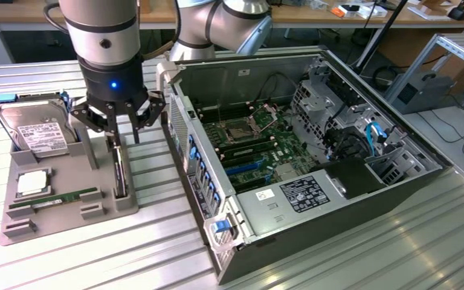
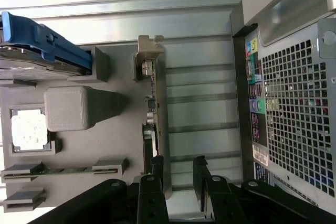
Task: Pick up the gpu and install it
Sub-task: 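Pick up the gpu and move the gpu toward the slot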
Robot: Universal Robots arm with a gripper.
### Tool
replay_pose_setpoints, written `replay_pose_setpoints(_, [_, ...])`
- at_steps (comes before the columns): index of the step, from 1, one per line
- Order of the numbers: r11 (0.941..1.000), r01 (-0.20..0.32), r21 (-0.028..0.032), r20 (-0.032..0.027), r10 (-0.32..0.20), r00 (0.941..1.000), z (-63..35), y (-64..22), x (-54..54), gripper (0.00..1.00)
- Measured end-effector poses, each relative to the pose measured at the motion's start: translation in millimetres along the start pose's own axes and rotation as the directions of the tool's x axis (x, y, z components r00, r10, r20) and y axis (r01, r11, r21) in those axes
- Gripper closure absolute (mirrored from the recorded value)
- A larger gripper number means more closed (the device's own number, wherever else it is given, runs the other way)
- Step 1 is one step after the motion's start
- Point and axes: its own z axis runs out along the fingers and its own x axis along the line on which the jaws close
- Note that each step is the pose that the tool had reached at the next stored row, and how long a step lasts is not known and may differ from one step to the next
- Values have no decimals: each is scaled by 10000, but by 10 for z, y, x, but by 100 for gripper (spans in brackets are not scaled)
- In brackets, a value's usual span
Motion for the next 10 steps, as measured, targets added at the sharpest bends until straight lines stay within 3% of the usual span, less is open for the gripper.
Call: replay_pose_setpoints(10, [10000, 0, 3, 1, 0, 10000, 63, -3, 1, 64])
